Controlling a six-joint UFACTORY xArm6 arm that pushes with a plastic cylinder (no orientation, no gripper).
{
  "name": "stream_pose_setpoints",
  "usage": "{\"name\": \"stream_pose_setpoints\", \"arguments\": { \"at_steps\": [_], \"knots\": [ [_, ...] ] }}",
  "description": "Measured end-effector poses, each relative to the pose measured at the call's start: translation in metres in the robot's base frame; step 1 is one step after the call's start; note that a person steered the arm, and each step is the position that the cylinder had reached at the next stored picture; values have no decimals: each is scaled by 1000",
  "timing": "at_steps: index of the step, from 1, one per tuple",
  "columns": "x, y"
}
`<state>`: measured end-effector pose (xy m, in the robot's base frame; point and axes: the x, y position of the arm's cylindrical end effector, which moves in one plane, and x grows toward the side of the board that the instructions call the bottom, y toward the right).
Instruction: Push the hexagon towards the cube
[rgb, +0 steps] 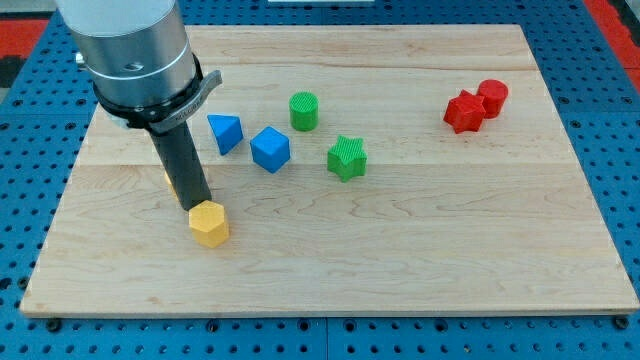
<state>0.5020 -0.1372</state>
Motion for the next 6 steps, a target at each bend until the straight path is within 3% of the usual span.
{"name": "stream_pose_setpoints", "arguments": {
  "at_steps": [1,5,6],
  "knots": [
    [14,-27],
    [65,20],
    [48,33]
  ]
}}
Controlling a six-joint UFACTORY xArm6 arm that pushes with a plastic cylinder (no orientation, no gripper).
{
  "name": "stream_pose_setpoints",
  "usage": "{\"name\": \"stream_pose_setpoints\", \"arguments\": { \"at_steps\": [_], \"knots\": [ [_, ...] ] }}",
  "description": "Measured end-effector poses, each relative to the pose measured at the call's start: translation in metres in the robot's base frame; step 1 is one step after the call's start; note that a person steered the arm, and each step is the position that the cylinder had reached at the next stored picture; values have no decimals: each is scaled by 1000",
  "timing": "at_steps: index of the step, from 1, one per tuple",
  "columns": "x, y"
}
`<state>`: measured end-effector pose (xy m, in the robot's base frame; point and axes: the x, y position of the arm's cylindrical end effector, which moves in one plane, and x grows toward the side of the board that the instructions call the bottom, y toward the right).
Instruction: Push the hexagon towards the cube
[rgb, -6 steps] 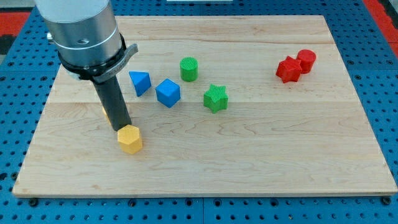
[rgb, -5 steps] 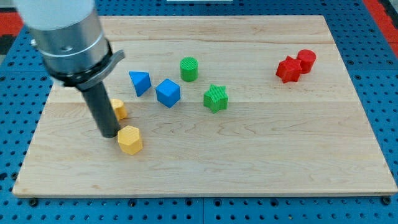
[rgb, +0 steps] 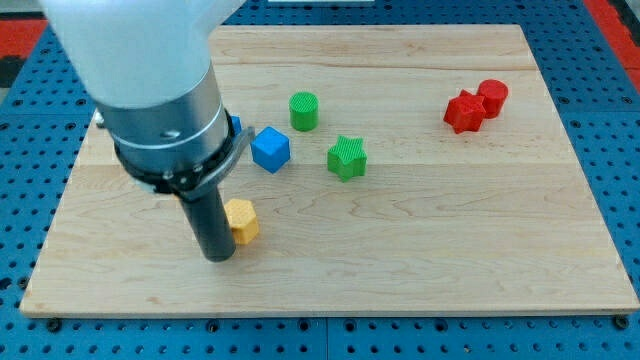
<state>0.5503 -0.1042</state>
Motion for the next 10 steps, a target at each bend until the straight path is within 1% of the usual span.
{"name": "stream_pose_setpoints", "arguments": {
  "at_steps": [1,2,3,4,5,6,7,8,9,10],
  "knots": [
    [-14,16],
    [0,26],
    [1,41],
    [-27,41],
    [-38,49],
    [-44,171],
    [-70,301],
    [-139,345],
    [-183,331],
    [-198,288]
  ]
}}
